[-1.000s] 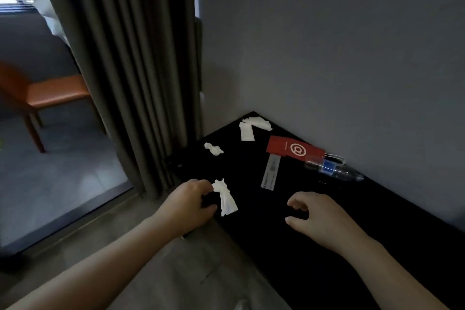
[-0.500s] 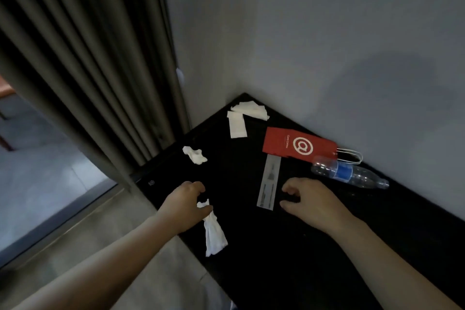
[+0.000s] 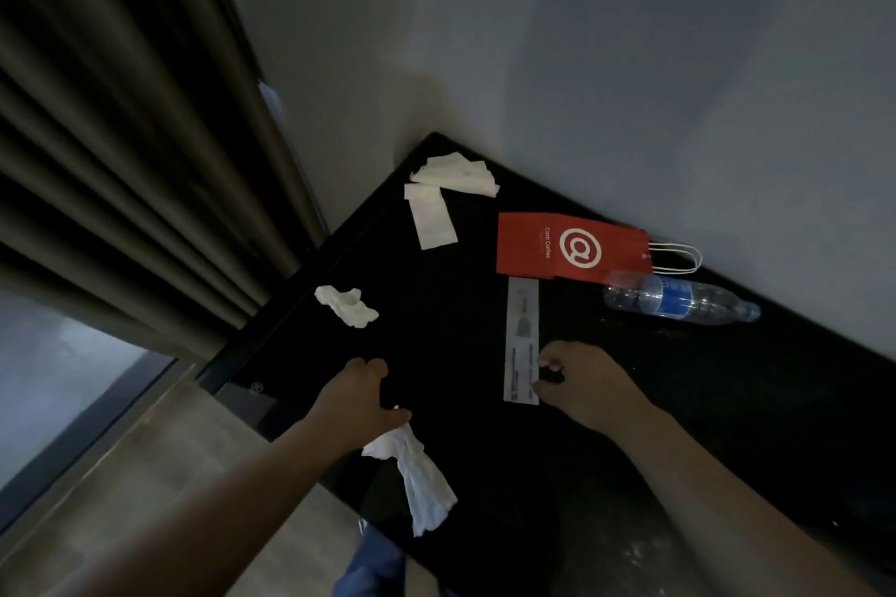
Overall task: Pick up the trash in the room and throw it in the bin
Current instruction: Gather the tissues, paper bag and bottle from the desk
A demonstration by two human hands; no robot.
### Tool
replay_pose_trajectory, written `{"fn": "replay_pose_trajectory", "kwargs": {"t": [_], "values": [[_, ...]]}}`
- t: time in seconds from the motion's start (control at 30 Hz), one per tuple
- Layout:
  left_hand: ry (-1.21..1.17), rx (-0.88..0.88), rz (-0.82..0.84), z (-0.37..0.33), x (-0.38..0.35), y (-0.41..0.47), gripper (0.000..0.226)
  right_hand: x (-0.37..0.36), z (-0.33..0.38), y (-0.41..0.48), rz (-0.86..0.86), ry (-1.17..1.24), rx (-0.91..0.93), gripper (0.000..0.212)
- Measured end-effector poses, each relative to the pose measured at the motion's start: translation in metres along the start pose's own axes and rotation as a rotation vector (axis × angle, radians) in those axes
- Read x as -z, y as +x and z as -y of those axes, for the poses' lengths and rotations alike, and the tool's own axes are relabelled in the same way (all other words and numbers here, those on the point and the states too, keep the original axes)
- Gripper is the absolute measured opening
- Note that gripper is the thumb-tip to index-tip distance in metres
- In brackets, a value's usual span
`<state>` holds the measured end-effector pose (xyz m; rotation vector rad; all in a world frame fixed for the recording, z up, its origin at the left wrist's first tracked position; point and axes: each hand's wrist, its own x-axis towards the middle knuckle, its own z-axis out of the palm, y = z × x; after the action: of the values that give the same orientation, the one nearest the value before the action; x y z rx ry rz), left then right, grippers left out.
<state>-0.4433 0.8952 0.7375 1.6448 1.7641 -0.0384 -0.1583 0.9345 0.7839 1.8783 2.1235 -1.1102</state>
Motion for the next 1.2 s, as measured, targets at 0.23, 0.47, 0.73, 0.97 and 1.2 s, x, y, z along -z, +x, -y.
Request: {"fn": "replay_pose_trajectory", "kwargs": {"t": [0.23,0.47,0.73,0.97,1.2], "values": [[0.043,-0.051,0.028,0.006,0.007,0.023,0.059,-0.014,0.006,0.020,0.071,-0.011,-0.077,0.046],[0.010,-0.023,0.138,0.010,-0.018,0.022,0.066,-0.040,0.008,0.037,0.115,-0.034,-0.065,0.069],[-0.011,-0.035,0.107,0.011,-0.029,0.030,0.067,-0.069,-0.003,0.037,0.162,-0.074,-0.054,0.087],[-0.049,-0.051,0.081,0.018,-0.037,0.032,0.060,-0.083,-0.002,0.023,0.150,-0.037,0.035,0.087],[-0.171,0.023,-0.017,0.031,-0.029,0.045,0.042,-0.096,-0.001,0.014,0.209,0.068,0.141,0.077]]}}
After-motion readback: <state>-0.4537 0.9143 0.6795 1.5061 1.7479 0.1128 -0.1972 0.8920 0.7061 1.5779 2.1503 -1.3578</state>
